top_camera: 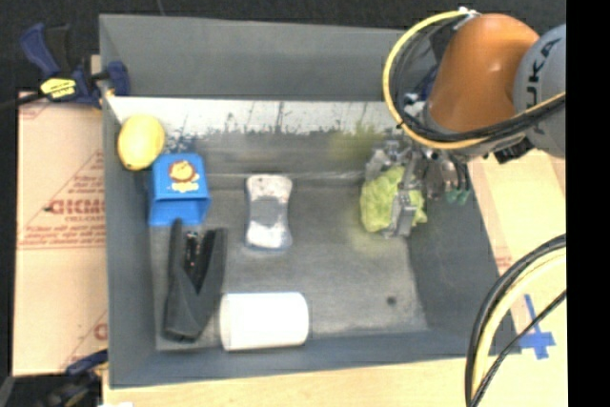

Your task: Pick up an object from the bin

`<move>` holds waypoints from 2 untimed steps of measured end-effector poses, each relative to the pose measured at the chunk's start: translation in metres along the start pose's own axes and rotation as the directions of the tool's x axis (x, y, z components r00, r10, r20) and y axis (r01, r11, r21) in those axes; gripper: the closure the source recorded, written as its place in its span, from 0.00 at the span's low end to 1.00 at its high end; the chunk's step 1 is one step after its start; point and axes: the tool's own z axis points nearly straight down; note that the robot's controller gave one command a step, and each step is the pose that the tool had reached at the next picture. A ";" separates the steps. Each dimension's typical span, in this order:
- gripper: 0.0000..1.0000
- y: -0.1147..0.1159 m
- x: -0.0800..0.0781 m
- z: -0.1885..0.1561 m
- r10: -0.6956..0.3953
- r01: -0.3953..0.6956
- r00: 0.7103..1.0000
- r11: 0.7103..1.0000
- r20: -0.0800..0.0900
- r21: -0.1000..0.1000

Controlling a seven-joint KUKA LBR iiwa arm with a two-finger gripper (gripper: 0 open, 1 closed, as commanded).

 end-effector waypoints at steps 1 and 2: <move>0.00 0.000 -0.002 -0.004 -0.003 0.003 1.000 1.000 0.008 0.001; 0.00 -0.075 -0.055 0.106 -0.458 0.458 0.889 0.889 0.009 0.001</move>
Offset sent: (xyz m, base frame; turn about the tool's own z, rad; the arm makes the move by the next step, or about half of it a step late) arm 0.0538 -0.0756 -0.1101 -0.4956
